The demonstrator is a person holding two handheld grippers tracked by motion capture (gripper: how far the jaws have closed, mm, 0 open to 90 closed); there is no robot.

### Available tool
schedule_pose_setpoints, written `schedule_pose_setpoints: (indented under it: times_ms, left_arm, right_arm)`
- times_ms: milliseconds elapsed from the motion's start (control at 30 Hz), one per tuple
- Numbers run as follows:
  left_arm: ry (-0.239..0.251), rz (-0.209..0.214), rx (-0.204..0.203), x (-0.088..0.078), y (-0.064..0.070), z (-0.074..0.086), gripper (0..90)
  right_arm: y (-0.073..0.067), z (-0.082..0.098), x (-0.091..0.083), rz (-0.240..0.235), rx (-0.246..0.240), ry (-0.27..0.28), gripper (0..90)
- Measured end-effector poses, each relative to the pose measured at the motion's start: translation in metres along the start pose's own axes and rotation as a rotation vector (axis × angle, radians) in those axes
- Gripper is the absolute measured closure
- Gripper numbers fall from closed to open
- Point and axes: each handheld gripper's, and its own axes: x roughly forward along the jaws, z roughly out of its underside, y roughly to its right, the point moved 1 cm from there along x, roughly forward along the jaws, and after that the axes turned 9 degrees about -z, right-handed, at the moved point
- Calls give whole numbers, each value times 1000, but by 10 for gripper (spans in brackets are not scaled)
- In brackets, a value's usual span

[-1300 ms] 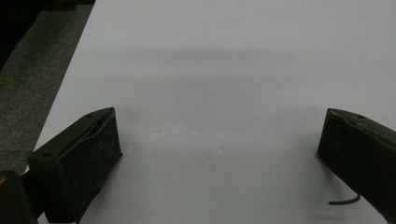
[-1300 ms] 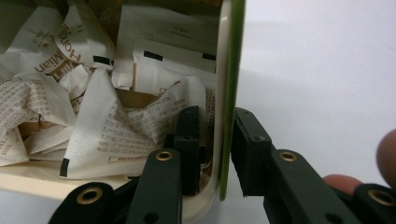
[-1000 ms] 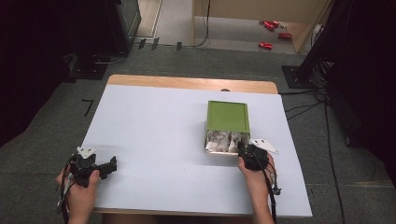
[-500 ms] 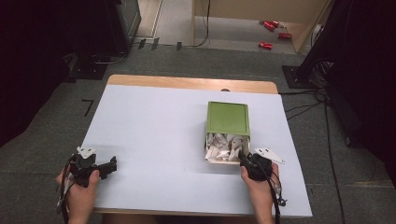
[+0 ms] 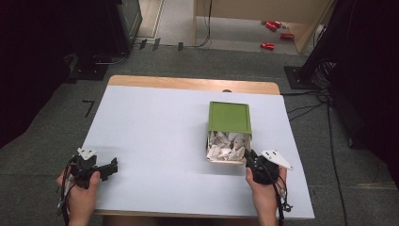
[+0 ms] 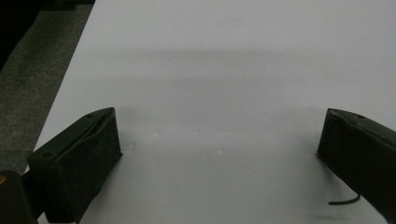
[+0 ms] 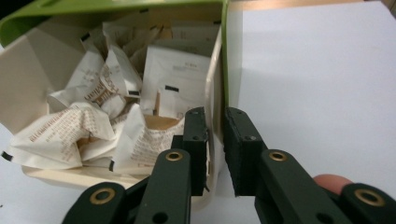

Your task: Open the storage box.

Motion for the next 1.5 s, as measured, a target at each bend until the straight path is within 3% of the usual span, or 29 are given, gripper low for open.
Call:
schedule_pose_setpoints:
  times_ms: [333, 1200, 1500]
  left_arm:
    - [0, -1, 1, 0, 0, 0, 0]
    - [0, -1, 0, 0, 0, 0, 0]
    - [0, -1, 1, 0, 0, 0, 0]
  right_arm:
    - [0, -3, 3, -4, -5, 18, 843]
    - [2, 3, 12, 8, 6, -43, 842]
    - [-3, 1, 10, 39, -7, -54, 861]
